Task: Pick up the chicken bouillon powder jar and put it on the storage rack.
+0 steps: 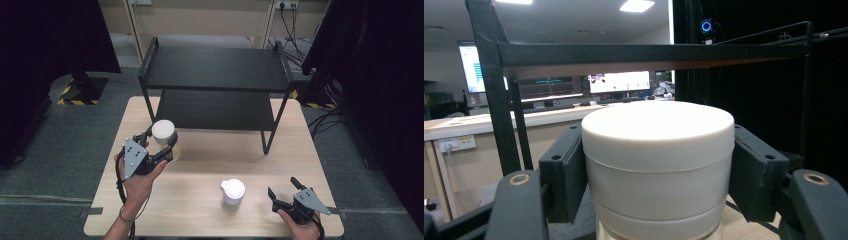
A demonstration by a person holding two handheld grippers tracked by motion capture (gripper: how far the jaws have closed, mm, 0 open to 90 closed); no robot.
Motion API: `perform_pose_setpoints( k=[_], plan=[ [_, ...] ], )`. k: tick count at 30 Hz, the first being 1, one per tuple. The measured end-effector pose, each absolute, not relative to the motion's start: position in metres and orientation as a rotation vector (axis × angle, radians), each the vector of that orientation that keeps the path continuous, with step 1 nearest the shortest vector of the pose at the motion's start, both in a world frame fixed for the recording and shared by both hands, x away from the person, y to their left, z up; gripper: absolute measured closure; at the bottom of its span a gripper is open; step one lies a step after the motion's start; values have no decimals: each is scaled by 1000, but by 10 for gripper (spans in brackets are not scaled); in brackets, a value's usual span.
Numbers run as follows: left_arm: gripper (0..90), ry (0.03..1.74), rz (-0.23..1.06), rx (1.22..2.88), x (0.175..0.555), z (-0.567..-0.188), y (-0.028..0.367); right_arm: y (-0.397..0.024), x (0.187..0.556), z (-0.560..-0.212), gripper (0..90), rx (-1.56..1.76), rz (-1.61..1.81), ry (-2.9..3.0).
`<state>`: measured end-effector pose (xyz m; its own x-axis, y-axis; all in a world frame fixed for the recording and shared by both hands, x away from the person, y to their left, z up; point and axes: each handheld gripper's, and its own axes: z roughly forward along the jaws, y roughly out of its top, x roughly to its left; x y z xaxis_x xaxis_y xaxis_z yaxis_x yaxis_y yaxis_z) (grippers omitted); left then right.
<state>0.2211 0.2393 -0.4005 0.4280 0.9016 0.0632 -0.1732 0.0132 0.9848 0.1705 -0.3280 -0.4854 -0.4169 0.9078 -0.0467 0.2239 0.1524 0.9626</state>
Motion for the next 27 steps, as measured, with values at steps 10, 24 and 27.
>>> perform_pose_setpoints(
  k=[10, 24, 27],
  plan=[
    [336, 738, 1002, 1248, 229, -383, 234, -328, 171, -485, 81, 1086, 1300, 1761],
    [336, 736, 1030, 1213, 238, -364, 230, -328, 171, -486, 81, 1087, 1302, 1761],
    [337, 736, 1033, 1206, 239, -362, 230, -328, 171, -486, 81, 1088, 1302, 1760]
  ],
)
